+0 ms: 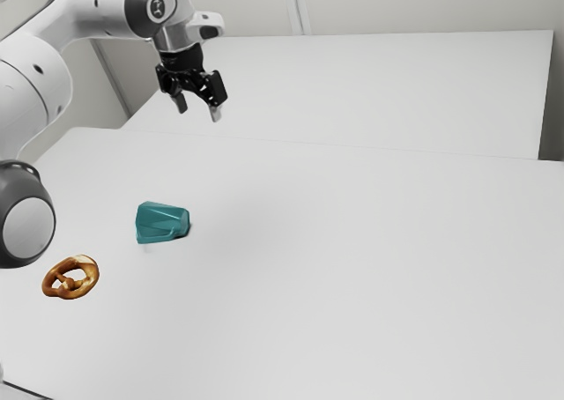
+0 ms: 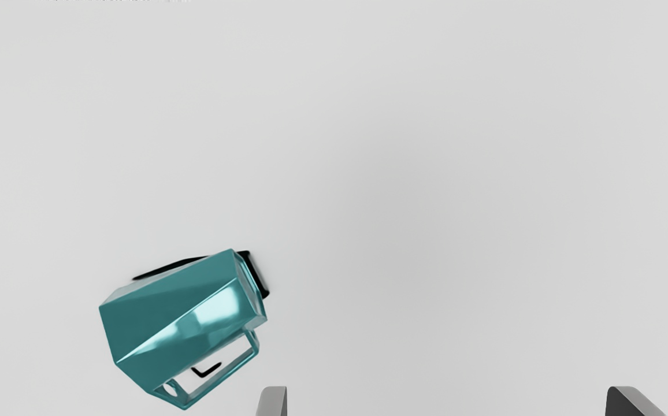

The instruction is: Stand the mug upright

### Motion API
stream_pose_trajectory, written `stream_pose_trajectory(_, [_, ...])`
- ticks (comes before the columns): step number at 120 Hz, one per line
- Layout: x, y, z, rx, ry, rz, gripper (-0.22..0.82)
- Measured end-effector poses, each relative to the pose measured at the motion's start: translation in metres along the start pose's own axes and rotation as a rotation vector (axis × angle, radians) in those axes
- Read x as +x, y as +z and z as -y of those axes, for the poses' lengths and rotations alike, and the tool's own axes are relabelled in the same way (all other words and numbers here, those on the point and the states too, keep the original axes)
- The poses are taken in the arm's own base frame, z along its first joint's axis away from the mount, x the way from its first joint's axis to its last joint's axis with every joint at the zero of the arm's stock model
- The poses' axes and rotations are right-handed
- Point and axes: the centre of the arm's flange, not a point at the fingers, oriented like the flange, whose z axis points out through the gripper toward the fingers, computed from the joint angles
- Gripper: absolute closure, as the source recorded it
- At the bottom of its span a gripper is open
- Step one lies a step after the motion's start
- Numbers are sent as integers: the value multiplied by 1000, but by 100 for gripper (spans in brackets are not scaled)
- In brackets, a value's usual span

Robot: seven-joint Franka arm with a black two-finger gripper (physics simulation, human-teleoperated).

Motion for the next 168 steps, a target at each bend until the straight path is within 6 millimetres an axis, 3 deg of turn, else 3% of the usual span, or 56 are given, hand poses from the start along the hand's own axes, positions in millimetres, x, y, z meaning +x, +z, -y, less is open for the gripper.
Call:
stream_pose_trajectory(25, [-4,2,6,-4,-8,16,0])
stream_pose_trajectory(34, [-2,19,-13,-15,15,58,0])
stream_pose_trajectory(39, [-4,26,-12,-8,7,82,0])
stream_pose_trajectory(46, [-12,37,8,-1,-32,119,0])
stream_pose_trajectory(67, [-53,68,109,-103,-206,186,0])
stream_pose_trajectory(81, [-73,91,157,-196,-257,194,0])
stream_pose_trajectory(107, [-99,161,232,-405,-327,191,0])
stream_pose_trajectory(119, [-110,191,256,-490,-343,179,0])
stream_pose_trajectory(138, [-120,231,278,-615,-344,135,0])
stream_pose_trajectory(168, [-126,252,283,-789,-305,24,0])
